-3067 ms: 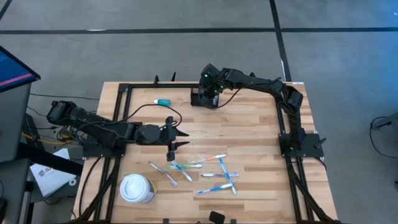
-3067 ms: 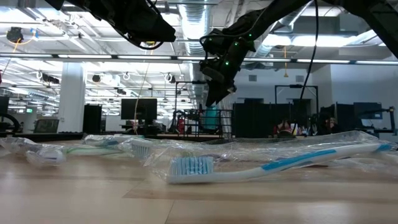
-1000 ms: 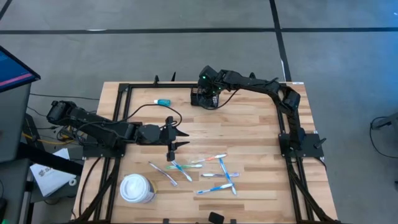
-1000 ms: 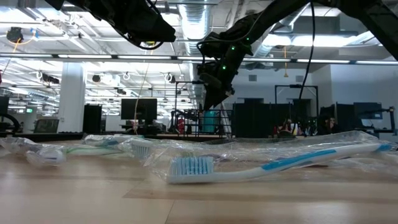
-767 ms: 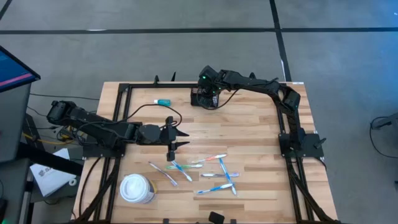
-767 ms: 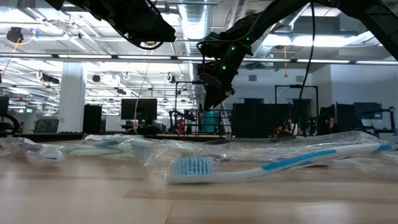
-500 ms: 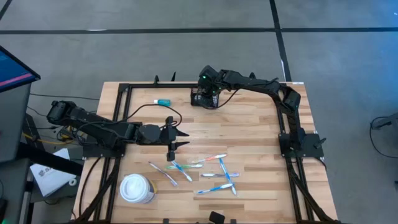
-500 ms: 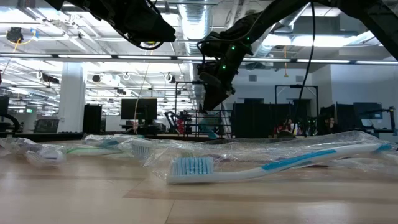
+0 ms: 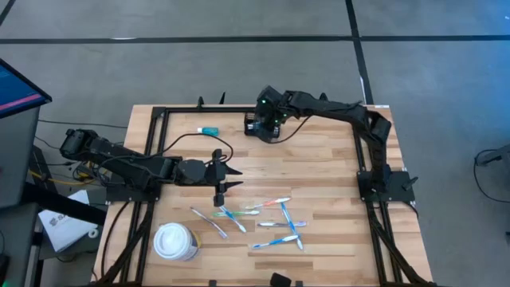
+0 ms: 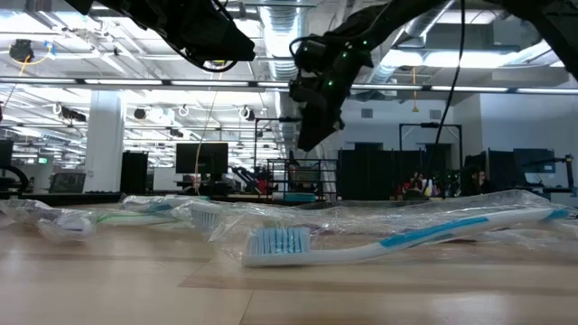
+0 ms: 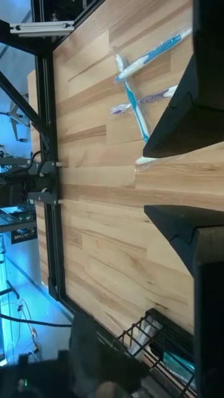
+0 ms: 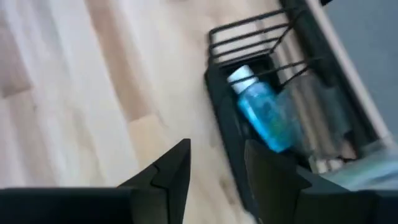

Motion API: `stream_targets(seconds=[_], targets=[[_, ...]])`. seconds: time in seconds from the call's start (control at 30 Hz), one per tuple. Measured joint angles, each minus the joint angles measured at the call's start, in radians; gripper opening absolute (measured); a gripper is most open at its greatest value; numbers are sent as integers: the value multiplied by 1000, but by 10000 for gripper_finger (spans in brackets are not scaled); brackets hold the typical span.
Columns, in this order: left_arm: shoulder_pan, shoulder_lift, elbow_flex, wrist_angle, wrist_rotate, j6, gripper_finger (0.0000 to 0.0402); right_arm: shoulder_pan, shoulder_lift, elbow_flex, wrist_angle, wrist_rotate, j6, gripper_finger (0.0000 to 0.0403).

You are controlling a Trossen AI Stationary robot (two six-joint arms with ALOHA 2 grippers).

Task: Pick & Place toothbrushing station
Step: Put the blue mouthwash into the mesh organizer

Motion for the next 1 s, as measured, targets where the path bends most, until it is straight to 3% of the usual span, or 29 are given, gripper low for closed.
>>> stream_targets(seconds=[0.5, 0.8, 1.0], targets=[[0, 0, 0, 0, 0, 0, 126, 47, -186, -2, -89, 13, -18, 134], [0, 0, 0, -6, -2, 0, 126, 87, -240, -1, -280, 19, -20, 131], [7, 0, 0, -42, -78, 14, 126, 142, -244, -1, -398, 22, -2, 124]])
